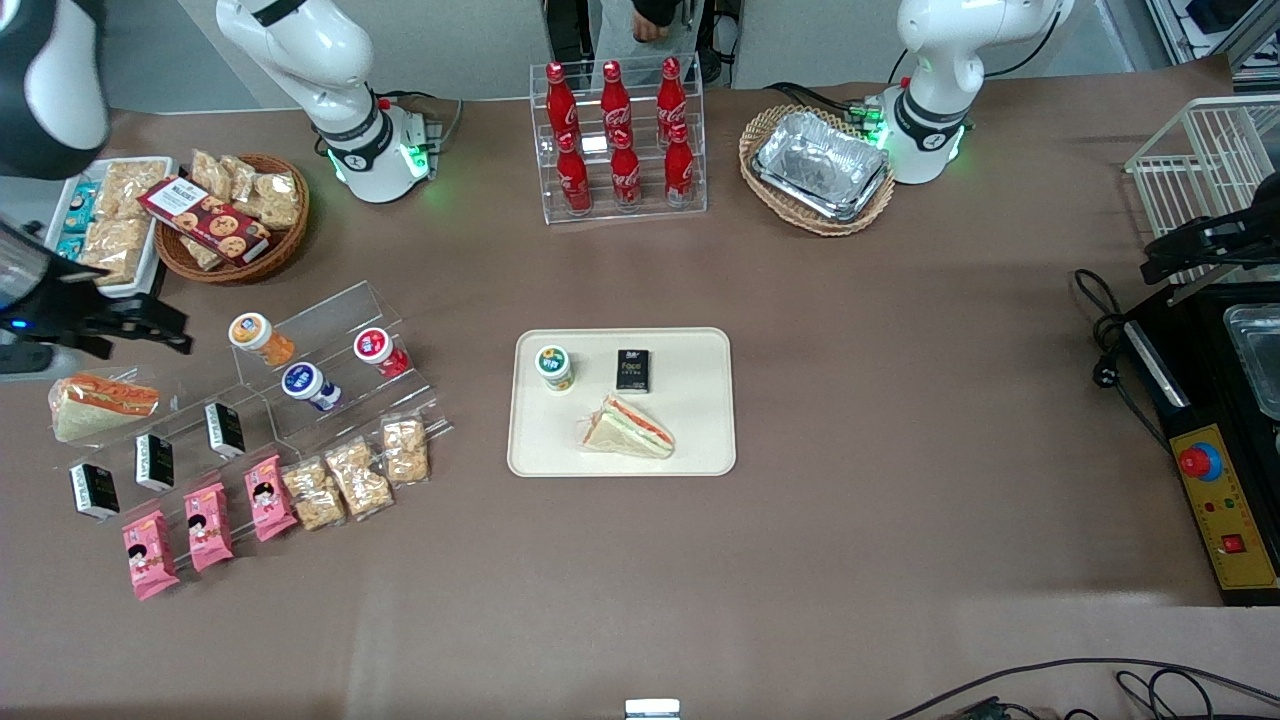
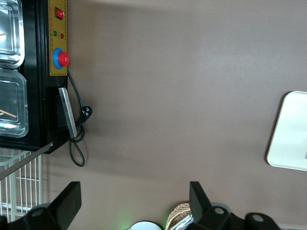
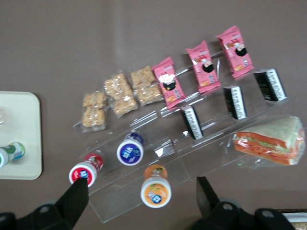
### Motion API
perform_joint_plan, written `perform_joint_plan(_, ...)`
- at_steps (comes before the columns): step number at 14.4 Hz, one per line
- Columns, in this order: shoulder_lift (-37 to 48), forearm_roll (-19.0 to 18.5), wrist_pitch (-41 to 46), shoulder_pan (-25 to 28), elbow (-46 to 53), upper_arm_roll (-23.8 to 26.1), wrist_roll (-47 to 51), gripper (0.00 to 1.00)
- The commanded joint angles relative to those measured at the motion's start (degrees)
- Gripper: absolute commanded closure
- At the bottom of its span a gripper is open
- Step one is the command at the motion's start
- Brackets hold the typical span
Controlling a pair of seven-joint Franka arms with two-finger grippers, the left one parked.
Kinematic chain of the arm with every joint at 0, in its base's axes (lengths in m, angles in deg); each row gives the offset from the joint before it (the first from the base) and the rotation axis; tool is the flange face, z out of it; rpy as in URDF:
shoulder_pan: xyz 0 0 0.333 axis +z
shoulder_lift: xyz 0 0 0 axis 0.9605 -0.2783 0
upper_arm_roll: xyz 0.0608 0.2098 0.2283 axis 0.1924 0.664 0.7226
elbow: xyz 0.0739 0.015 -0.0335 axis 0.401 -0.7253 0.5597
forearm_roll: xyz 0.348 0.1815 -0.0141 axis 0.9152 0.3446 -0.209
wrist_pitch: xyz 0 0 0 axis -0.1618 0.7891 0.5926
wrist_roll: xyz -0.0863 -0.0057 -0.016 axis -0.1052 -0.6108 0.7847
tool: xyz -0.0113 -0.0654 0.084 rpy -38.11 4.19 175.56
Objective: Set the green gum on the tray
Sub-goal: 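Open the right gripper and withdraw the right arm from the tray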
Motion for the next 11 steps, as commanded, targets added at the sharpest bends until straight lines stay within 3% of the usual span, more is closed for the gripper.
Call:
perform_joint_plan(1,-0.3,1.7,1.6,-1.4,1.4,0.5,-1.0,0.0)
perform_joint_plan(4,-0.3,1.7,1.6,1.0,1.4,-1.4,-0.7,0.0)
perform_joint_plan(7,-0.3,1.6,1.6,13.5,1.4,-14.0,-0.3,0.0)
perform_joint_plan(11,-0.1,1.0,1.5,25.3,1.4,-25.3,-0.2,0.0)
